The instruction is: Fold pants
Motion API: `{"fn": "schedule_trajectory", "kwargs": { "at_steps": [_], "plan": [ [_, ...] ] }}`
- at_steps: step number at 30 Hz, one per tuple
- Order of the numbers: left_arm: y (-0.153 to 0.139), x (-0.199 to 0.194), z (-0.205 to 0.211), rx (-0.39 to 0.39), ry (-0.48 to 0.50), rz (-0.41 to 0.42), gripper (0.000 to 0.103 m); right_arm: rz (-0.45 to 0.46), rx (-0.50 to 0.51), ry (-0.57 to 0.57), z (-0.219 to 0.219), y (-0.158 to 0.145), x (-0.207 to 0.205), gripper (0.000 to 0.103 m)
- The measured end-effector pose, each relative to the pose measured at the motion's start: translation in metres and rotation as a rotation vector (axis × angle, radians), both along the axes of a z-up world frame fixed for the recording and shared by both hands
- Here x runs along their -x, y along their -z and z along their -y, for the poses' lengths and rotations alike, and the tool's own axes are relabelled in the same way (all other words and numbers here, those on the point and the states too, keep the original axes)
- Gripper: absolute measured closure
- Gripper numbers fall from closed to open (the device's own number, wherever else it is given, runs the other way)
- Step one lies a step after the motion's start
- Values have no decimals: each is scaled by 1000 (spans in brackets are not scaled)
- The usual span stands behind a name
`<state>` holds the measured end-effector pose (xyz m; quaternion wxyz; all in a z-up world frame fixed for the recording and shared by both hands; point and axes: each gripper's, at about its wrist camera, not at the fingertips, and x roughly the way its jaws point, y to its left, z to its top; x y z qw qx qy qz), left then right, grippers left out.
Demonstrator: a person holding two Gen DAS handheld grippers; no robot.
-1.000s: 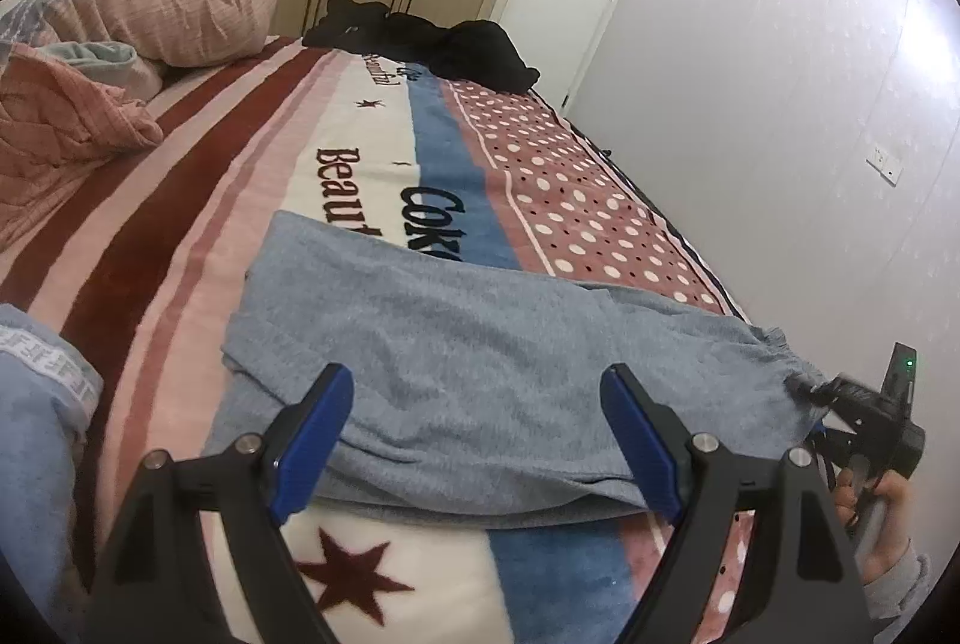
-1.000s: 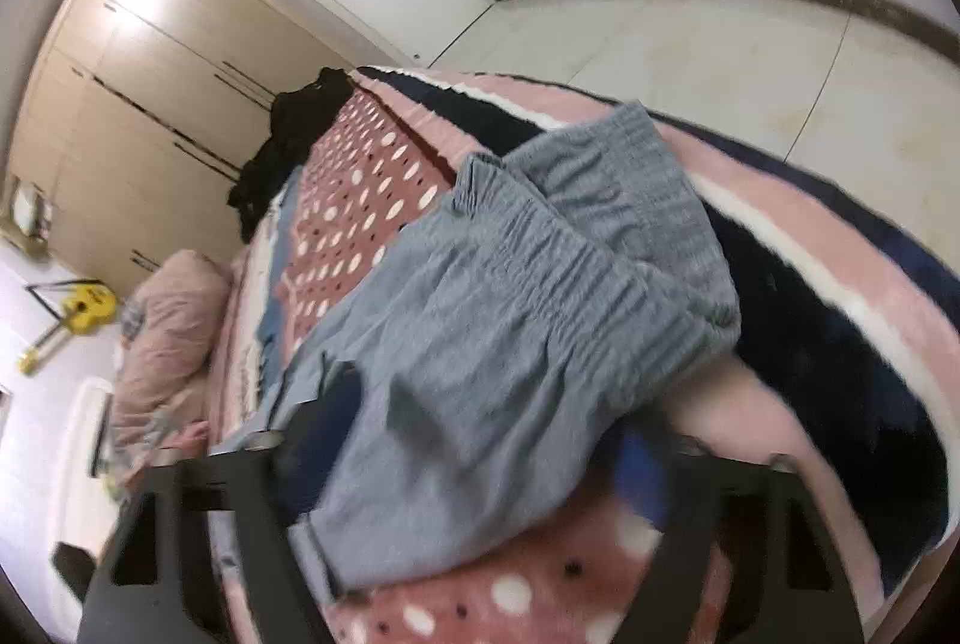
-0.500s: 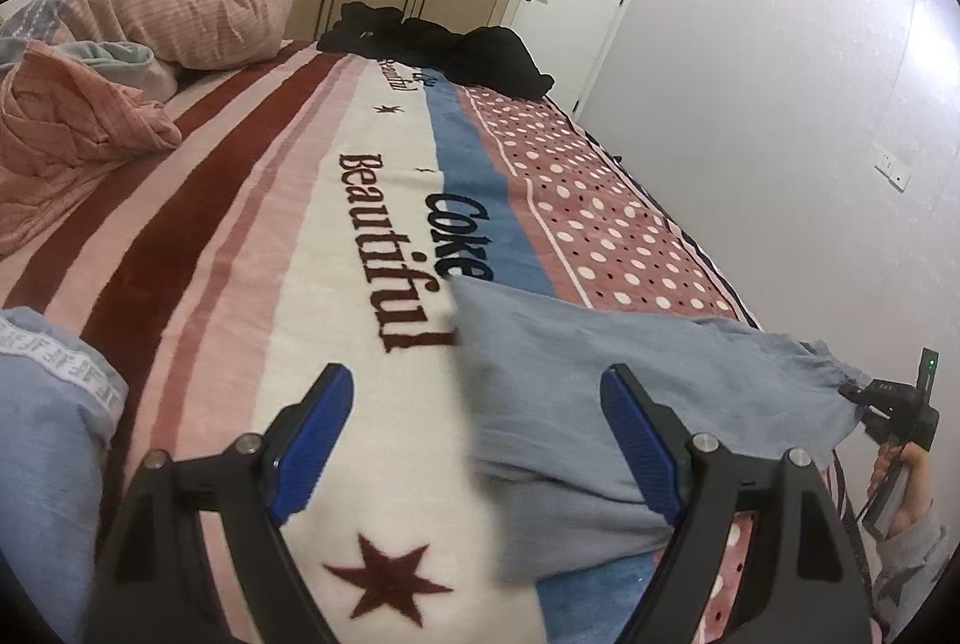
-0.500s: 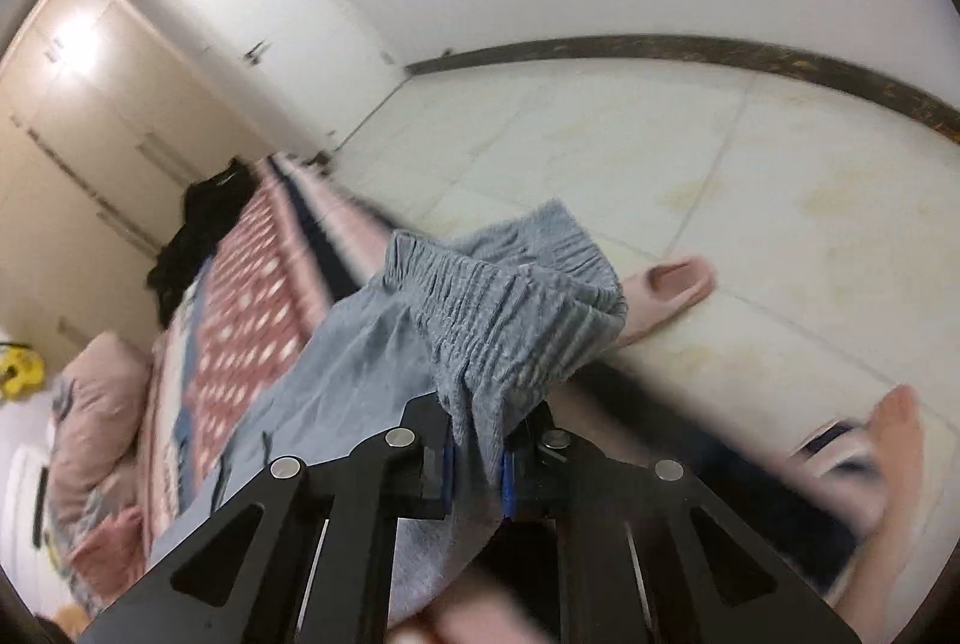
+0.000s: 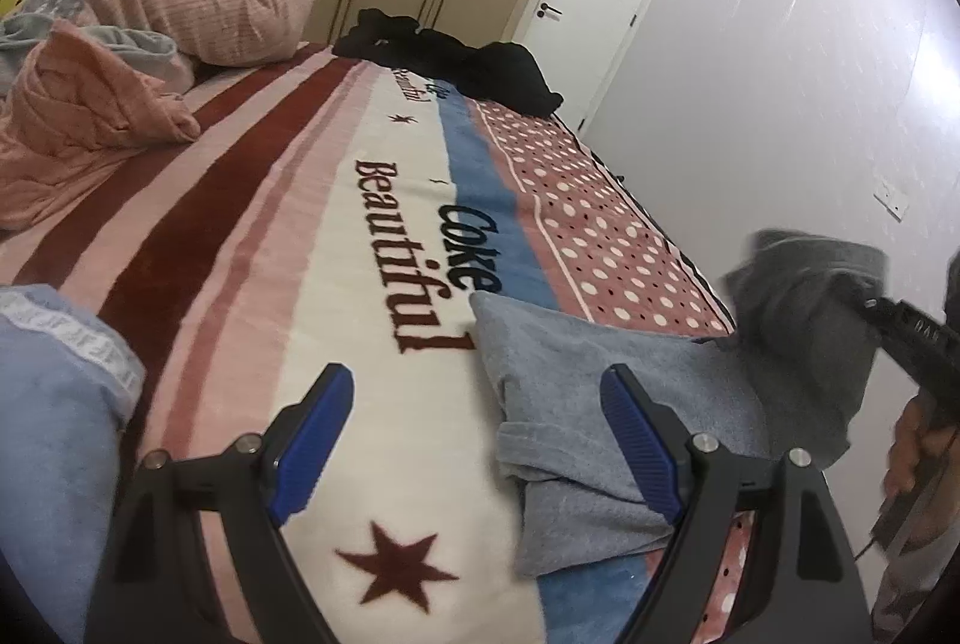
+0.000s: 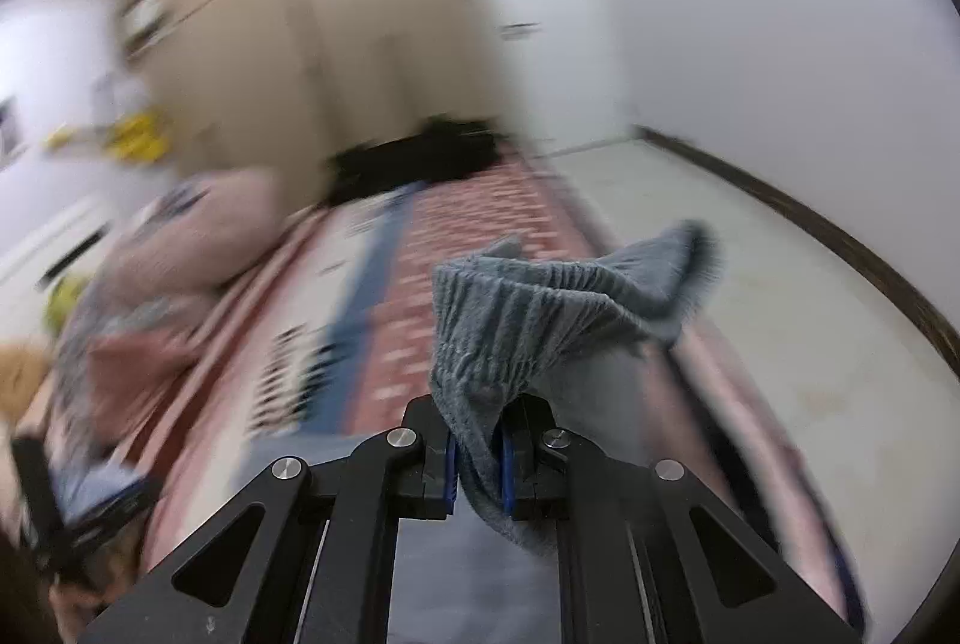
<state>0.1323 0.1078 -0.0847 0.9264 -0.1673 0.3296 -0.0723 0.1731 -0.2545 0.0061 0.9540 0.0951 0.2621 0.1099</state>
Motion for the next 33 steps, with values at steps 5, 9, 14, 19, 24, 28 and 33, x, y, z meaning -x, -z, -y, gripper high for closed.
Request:
{"fn": "schedule_trajectory", "kwargs": {
  "at_steps": [5,9,14,19,24,28,33],
  "plan": [
    [3,5,-9,4,-12,-8,21,-77,92,-296,-115,36,-12,98],
    [6,5,-12,8,-13,-17,21,-116,134,-406,-168,71,-9,98],
    [10,6,-13,11,-7,-23,21,-201,203,-496,-186,102,-9,94],
    [11,6,-7,49,37,-27,21,-238,235,-530,-170,119,7,92],
    [3,3,15,117,141,3,19,-266,194,-633,-153,117,27,75],
    [-4,0,43,129,227,20,18,-210,139,-594,-125,95,41,58],
    [-2,-4,76,21,242,10,18,-112,149,-339,-69,76,42,52]
  ]
}}
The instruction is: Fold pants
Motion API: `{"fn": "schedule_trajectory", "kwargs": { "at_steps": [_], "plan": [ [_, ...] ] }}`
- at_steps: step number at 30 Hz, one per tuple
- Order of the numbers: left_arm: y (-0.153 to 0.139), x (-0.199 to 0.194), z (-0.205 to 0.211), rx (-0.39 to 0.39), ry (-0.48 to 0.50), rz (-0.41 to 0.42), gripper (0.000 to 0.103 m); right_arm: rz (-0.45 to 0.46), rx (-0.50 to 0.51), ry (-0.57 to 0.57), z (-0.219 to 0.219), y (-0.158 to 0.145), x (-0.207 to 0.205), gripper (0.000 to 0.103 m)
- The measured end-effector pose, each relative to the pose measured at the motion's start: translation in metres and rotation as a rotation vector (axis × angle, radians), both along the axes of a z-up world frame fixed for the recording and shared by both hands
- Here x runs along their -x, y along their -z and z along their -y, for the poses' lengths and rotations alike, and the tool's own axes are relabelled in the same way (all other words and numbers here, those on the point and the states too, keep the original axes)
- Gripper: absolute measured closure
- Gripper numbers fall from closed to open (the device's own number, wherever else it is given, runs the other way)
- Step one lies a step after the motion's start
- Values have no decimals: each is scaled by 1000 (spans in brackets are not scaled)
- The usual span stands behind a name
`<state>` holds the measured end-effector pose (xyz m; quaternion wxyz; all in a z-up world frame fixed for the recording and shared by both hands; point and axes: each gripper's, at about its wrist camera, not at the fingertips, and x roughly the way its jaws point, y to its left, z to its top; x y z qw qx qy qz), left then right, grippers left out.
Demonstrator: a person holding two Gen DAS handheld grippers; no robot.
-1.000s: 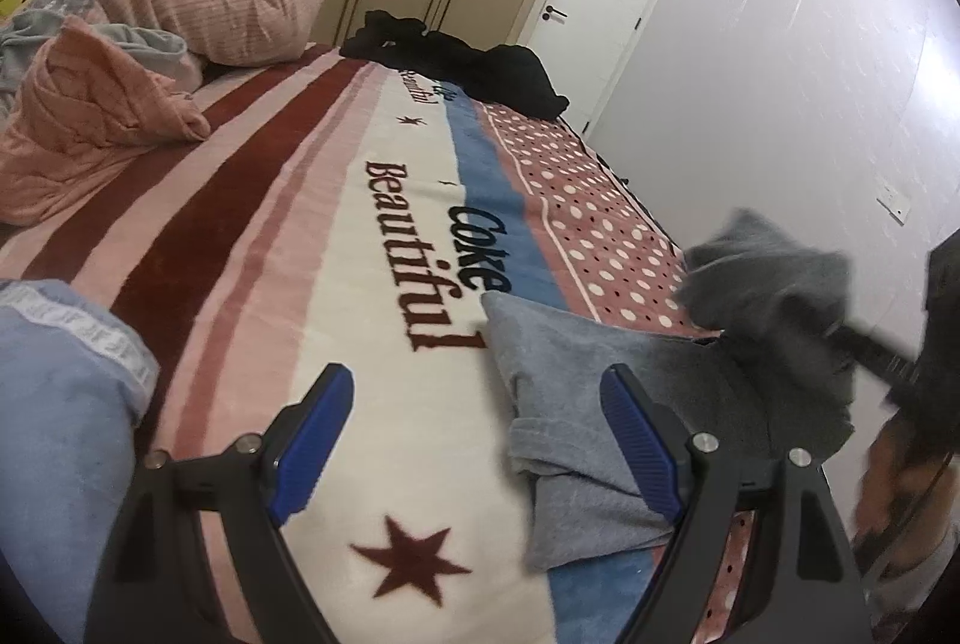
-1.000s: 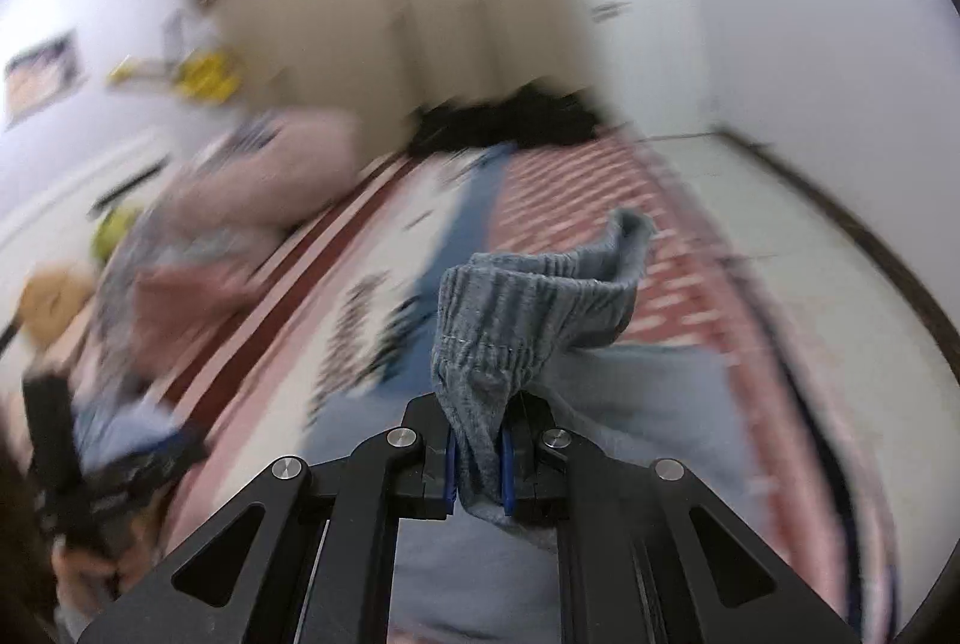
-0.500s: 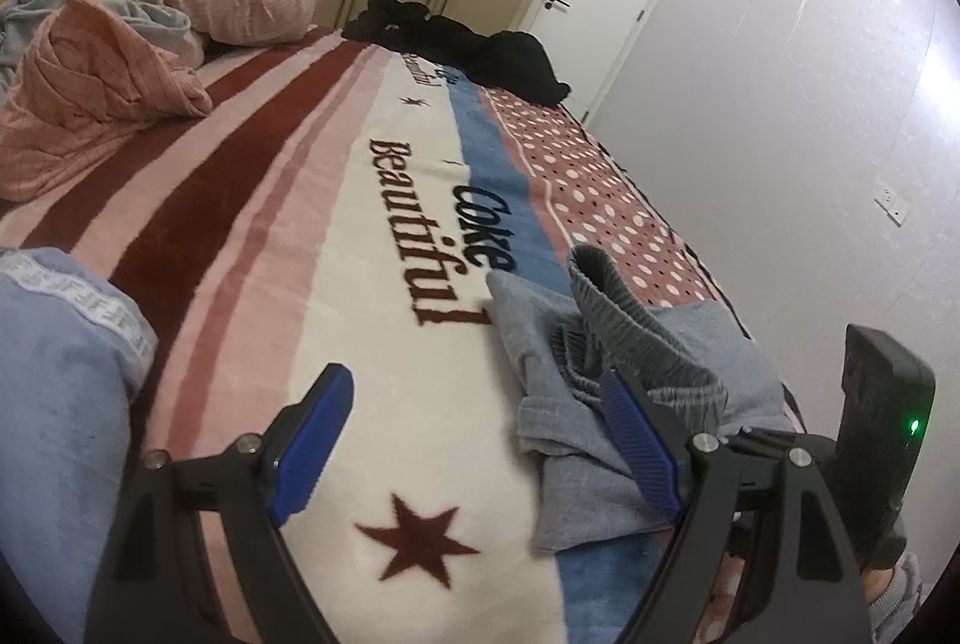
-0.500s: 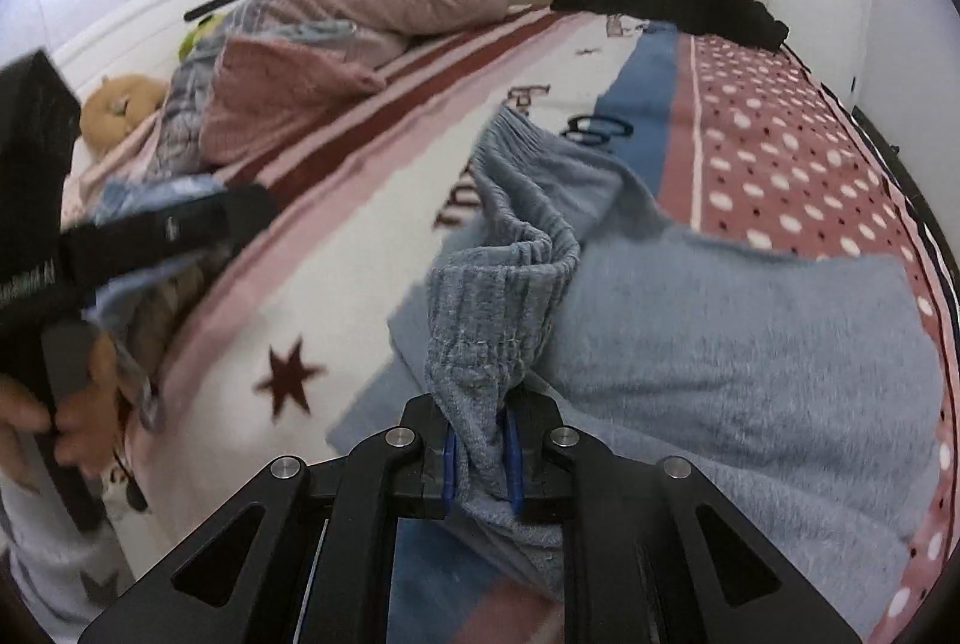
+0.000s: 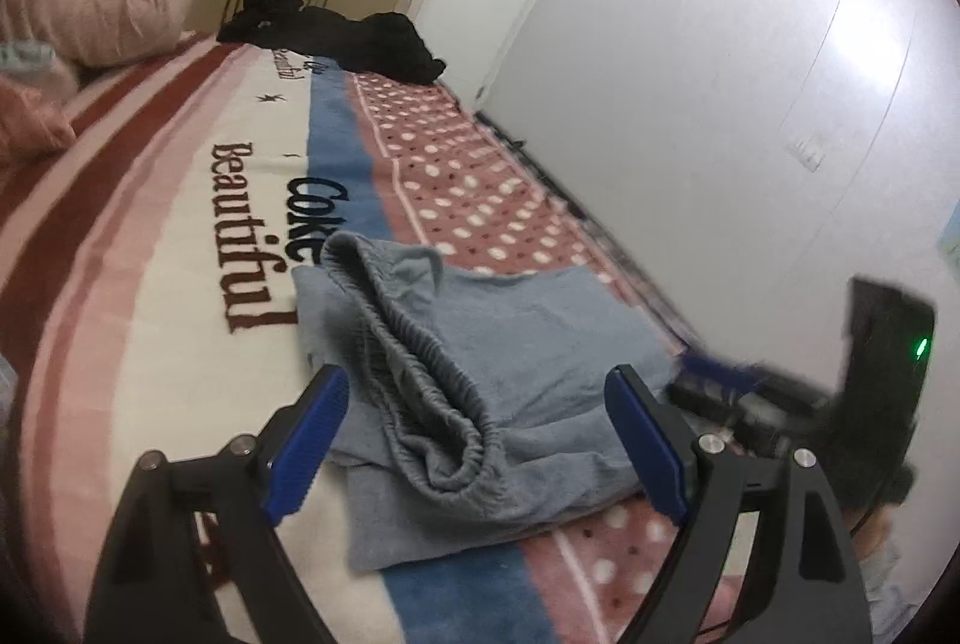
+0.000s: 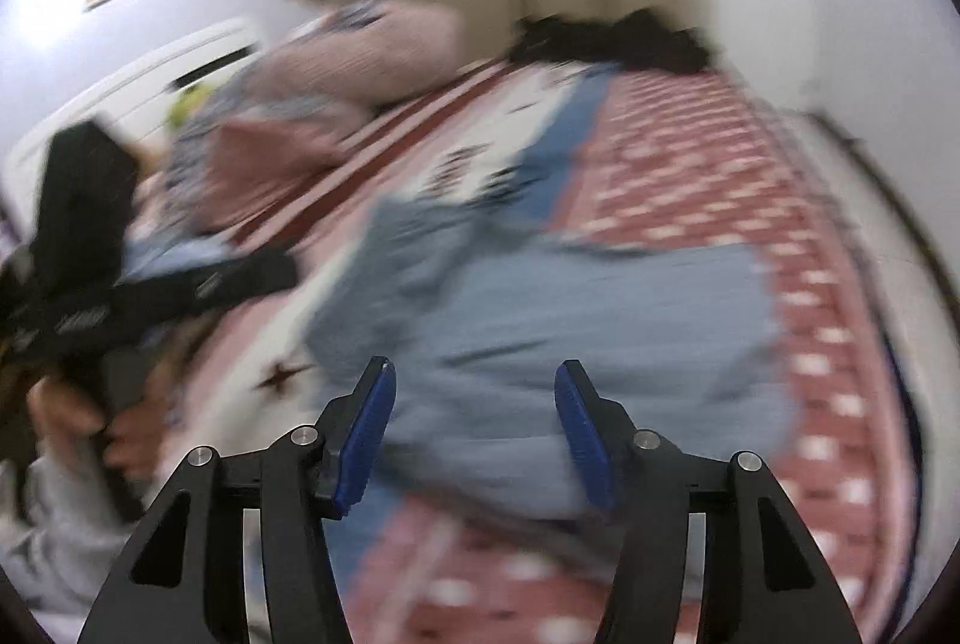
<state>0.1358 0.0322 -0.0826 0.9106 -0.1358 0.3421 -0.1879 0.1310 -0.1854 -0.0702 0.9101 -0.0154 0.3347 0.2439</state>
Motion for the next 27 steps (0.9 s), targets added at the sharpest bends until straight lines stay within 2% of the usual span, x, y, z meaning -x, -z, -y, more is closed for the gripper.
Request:
{"fn": "schedule_trajectory", "kwargs": {
  "at_steps": [1,2,3,4,5,6,9,11,14,16,18,22,24,27],
  "plan": [
    [3,-2,6,-51,-22,-7,18,15,17,66,12,0,-3,51],
    [6,-3,10,-99,-44,-16,23,18,29,114,20,2,-6,51],
    [11,-5,11,-131,-66,-23,41,15,41,163,30,4,-10,51],
    [17,-6,10,-145,-75,-46,54,8,48,201,38,7,-14,51],
    [24,-8,6,-136,-75,-73,75,-11,48,229,47,12,-19,51],
    [29,-8,1,-123,-83,-96,84,-32,42,245,54,17,-23,51],
    [39,-5,-13,-120,-122,-107,85,-110,-25,238,73,30,-34,50],
    [44,-1,-20,-116,-133,-117,85,-164,-57,234,82,37,-39,43],
    [52,2,-20,-149,-145,-122,83,-228,-11,242,85,49,-46,34],
    [53,5,-22,-156,-162,-120,73,-286,16,215,84,59,-48,34],
    [52,3,-24,-159,-183,-120,53,-315,13,206,85,64,-47,34],
    [40,1,-36,-128,-192,-93,48,-316,-3,210,91,58,-44,34],
    [29,4,-38,-102,-193,-60,42,-276,-47,220,96,47,-40,34],
    [13,7,-32,-50,-134,7,41,-191,-92,207,98,30,-33,34]
  ]
}}
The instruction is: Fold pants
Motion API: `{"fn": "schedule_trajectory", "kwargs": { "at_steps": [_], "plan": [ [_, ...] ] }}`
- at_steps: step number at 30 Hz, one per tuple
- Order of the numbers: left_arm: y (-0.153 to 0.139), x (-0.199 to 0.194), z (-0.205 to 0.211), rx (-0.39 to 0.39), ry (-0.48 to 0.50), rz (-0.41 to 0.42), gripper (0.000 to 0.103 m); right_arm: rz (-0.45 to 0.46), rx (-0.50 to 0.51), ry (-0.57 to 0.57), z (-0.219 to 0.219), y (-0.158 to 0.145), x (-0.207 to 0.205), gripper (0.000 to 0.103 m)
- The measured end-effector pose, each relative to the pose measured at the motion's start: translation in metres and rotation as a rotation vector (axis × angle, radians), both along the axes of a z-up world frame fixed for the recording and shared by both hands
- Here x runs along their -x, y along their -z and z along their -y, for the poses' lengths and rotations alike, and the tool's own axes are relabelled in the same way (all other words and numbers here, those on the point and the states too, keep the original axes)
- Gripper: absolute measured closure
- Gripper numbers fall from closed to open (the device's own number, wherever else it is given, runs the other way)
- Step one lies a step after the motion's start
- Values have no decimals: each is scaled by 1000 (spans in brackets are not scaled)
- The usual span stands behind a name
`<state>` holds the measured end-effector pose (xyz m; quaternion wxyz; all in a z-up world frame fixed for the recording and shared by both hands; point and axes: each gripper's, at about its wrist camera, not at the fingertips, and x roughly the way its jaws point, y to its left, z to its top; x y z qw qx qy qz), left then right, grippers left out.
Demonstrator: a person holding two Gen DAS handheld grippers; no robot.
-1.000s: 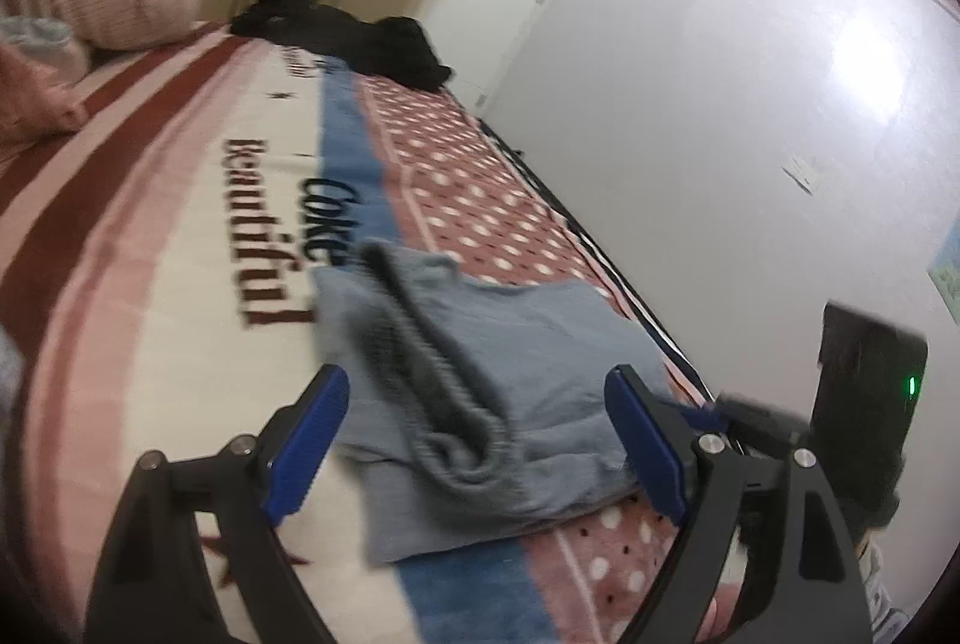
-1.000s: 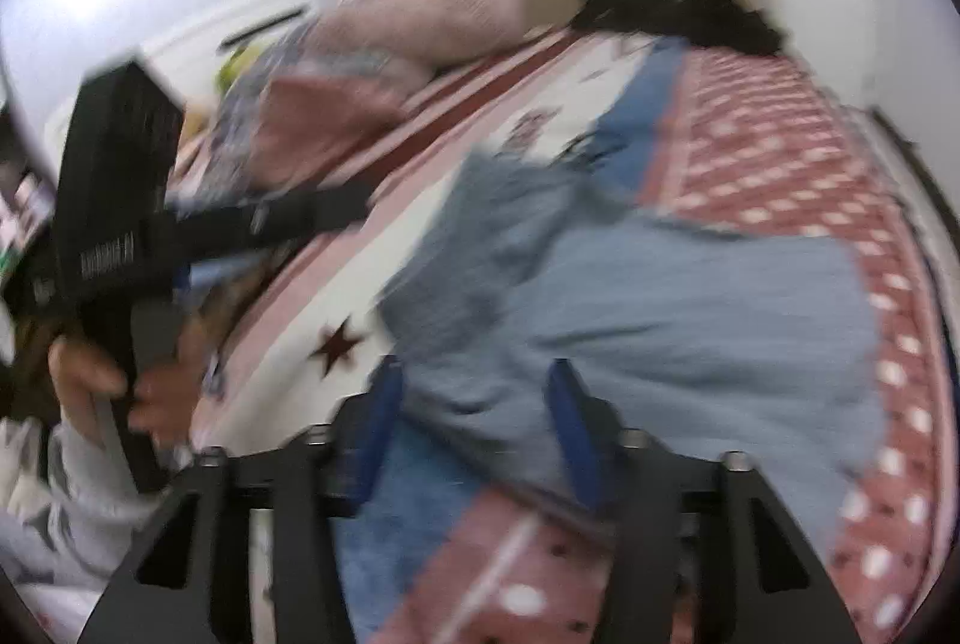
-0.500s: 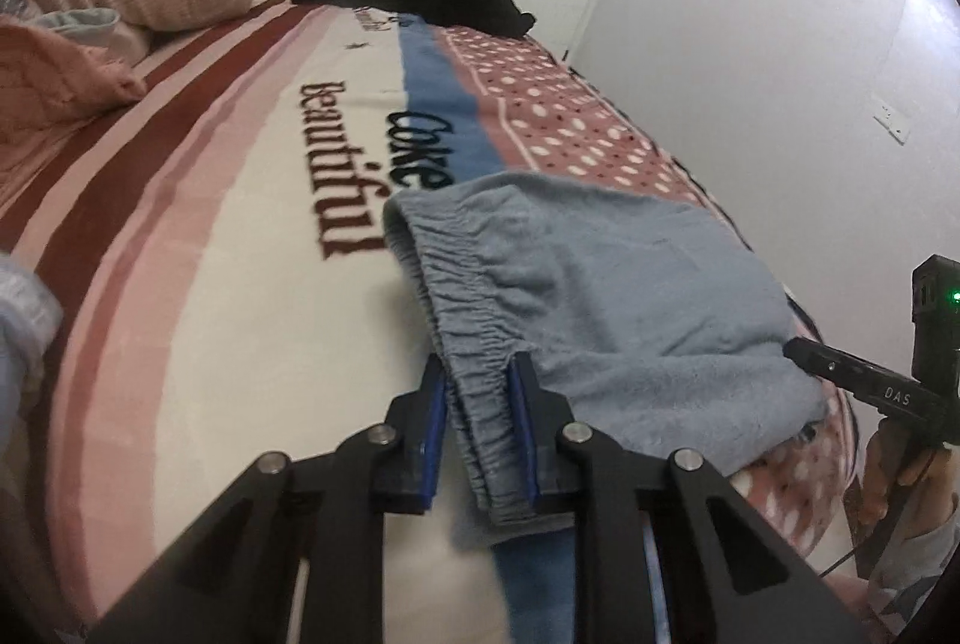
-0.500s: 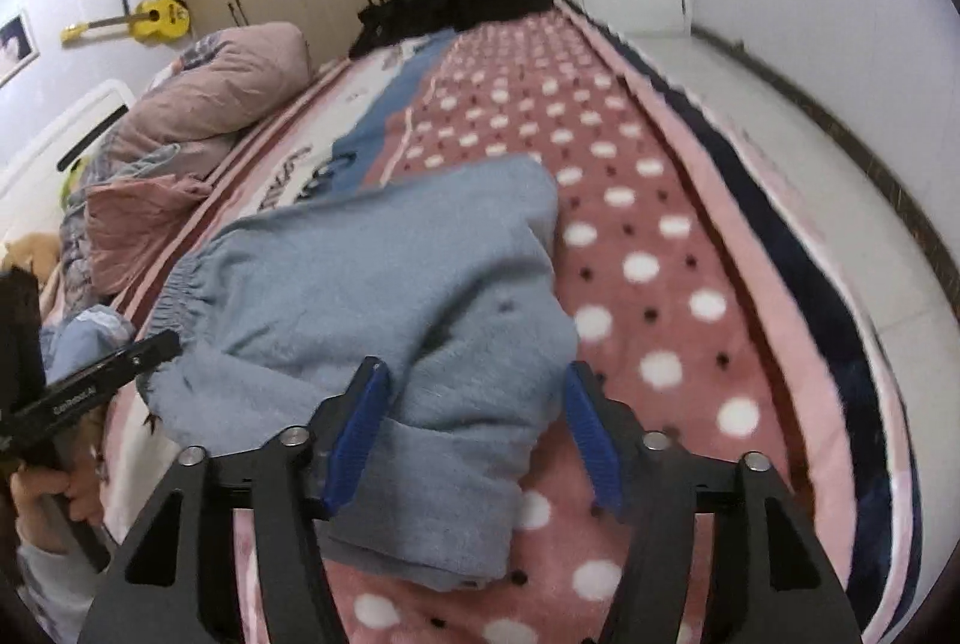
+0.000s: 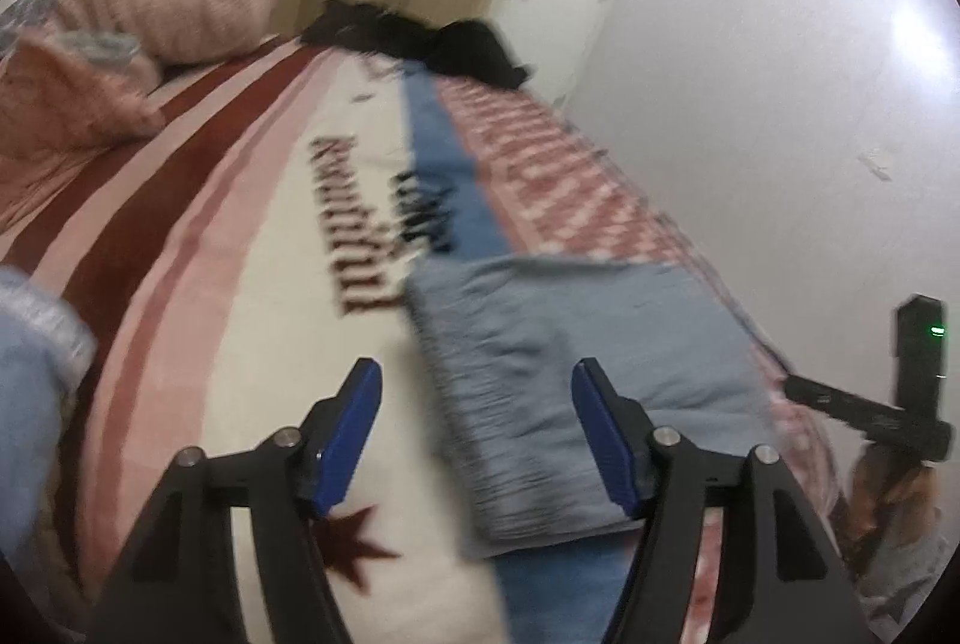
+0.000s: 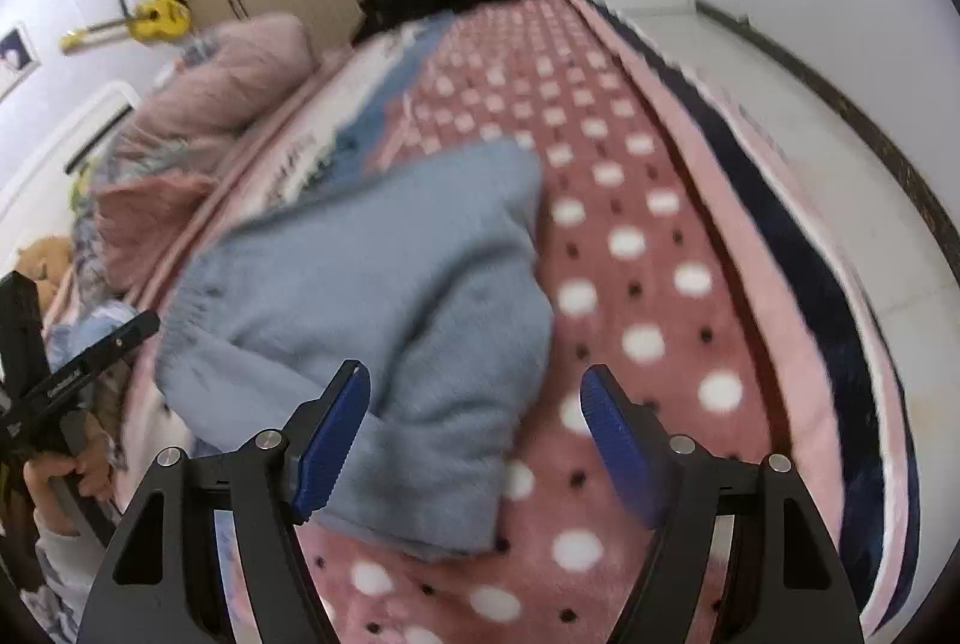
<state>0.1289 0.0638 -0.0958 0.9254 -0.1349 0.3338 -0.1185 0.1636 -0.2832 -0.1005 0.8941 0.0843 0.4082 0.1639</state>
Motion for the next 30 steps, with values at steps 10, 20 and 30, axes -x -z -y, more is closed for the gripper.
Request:
{"fn": "schedule_trajectory", "kwargs": {
  "at_steps": [10,20,30],
  "plan": [
    [20,-13,52,-46,279,-83,41,53,-23,-332,-50,2,22,74],
    [23,-18,47,-34,272,-97,23,-21,98,-374,-64,25,32,73],
    [28,-103,5,83,223,-160,15,71,-59,-161,-13,-19,-6,44]
  ]
}}
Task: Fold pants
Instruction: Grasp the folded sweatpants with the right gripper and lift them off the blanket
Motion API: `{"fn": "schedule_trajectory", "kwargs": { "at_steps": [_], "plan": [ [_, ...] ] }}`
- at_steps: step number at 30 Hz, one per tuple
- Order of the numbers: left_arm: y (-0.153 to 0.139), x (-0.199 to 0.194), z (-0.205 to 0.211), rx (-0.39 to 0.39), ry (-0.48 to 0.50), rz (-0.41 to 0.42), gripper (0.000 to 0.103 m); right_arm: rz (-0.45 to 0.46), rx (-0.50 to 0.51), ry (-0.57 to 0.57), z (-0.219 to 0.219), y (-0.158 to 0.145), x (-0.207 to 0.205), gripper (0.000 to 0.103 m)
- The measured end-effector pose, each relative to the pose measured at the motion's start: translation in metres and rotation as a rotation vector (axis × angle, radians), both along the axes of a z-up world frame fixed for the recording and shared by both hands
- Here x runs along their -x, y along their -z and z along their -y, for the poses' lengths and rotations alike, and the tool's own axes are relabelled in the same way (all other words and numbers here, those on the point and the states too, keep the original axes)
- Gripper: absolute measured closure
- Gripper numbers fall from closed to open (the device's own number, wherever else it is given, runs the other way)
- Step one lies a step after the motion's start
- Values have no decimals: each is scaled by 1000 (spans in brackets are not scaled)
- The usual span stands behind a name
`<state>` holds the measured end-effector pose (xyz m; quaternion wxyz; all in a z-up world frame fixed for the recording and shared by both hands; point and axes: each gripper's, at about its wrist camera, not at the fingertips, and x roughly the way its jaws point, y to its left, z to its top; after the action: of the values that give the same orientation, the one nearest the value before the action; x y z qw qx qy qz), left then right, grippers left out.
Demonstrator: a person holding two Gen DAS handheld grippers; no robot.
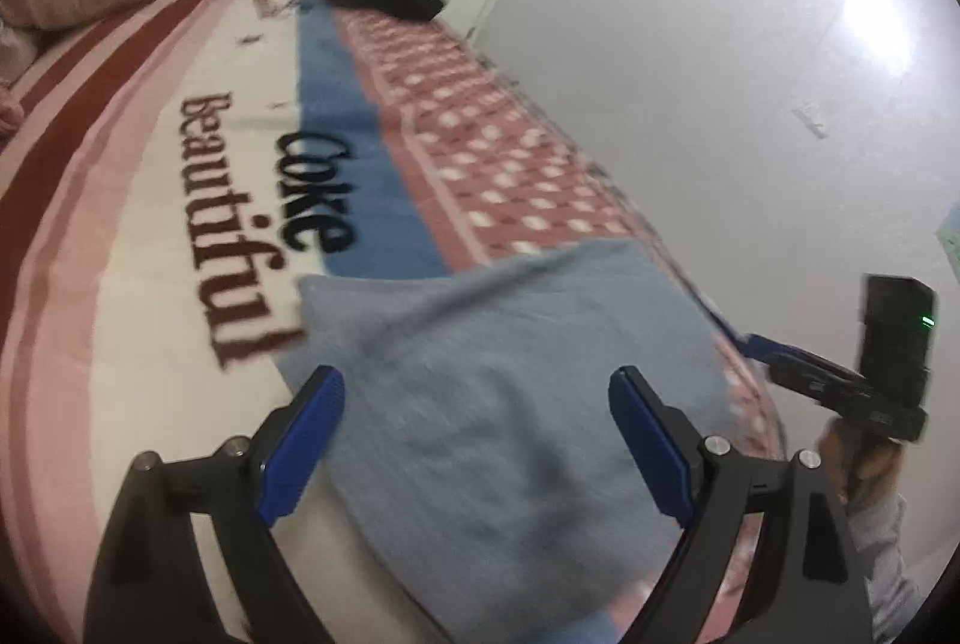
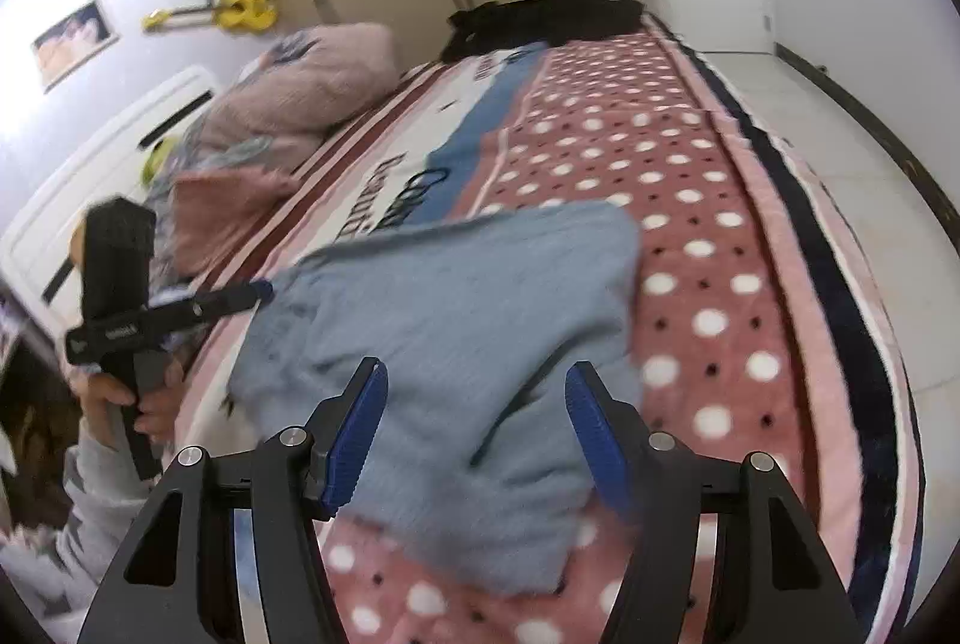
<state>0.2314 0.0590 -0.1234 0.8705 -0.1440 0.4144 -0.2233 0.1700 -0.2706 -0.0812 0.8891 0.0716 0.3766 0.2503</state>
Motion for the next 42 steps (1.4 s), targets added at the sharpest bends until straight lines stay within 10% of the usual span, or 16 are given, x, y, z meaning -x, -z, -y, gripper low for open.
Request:
{"fn": "schedule_trajectory", "kwargs": {
  "at_steps": [10,21,35,42],
  "plan": [
    [28,-21,-21,22,-83,-90,15,-79,-42,70,12,29,-28,46],
    [52,19,-27,328,35,-244,12,-245,-288,93,48,56,-39,33],
    [45,13,29,242,64,-239,6,-280,-295,0,11,76,-47,51],
    [38,14,23,256,41,-248,46,-249,-274,10,3,70,-40,68]
  ]
}}
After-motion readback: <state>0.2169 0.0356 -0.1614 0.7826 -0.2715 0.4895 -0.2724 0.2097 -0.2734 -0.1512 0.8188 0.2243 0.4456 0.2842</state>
